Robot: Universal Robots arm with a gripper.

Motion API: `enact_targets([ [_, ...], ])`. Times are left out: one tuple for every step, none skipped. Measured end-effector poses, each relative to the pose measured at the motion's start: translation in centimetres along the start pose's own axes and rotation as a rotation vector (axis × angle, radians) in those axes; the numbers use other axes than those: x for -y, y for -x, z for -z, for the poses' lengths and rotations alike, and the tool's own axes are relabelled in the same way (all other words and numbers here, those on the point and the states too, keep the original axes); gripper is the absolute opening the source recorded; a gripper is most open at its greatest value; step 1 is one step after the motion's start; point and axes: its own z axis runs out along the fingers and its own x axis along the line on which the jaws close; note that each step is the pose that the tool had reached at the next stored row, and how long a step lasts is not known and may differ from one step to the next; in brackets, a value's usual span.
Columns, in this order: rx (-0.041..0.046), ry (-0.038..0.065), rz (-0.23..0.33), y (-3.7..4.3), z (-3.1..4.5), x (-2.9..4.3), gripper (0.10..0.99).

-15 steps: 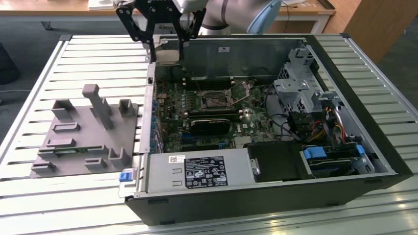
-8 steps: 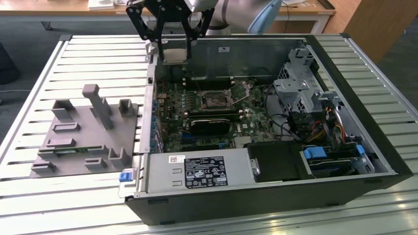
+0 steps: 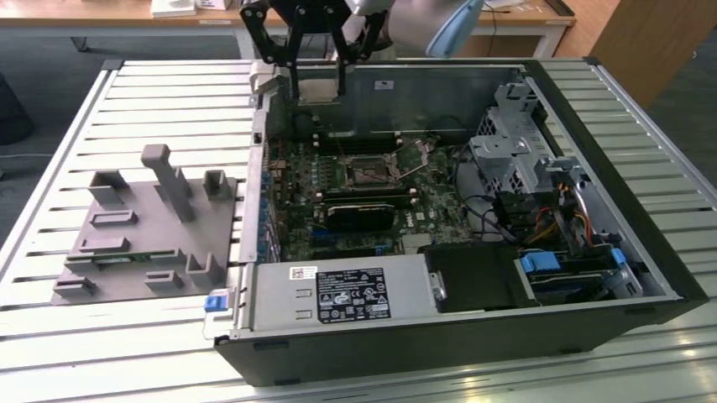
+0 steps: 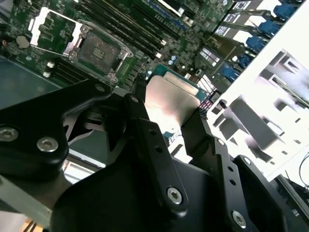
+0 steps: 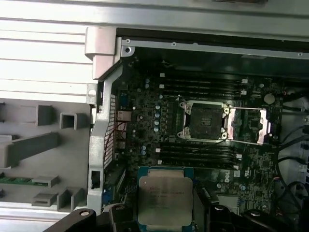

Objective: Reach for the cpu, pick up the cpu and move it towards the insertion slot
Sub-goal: 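Pick up the cpu and move it towards the insertion slot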

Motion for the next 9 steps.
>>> enact_targets([
  [0.0000, 0.000, 0.000, 0.24, 0.00, -0.09, 0.541],
  [0.0000, 0.000, 0.000, 0.46, 0.00, -0.17, 0.541],
  [0.0000, 0.000, 0.000, 0.69, 0.01, -0.25, 0.541],
  [0.0000, 0.000, 0.000, 0.95, 0.01, -0.34, 0.541],
  [0.0000, 0.000, 0.000, 1.17, 0.01, -0.41, 0.541],
  [0.0000, 0.000, 0.000, 1.40, 0.01, -0.48, 0.541],
  [0.0000, 0.000, 0.000, 1.63, 0.02, -0.55, 0.541],
  [-0.0001, 0.000, 0.000, 1.86, 0.02, -0.63, 0.541],
  [0.0000, 0.000, 0.000, 2.08, 0.02, -0.71, 0.541],
])
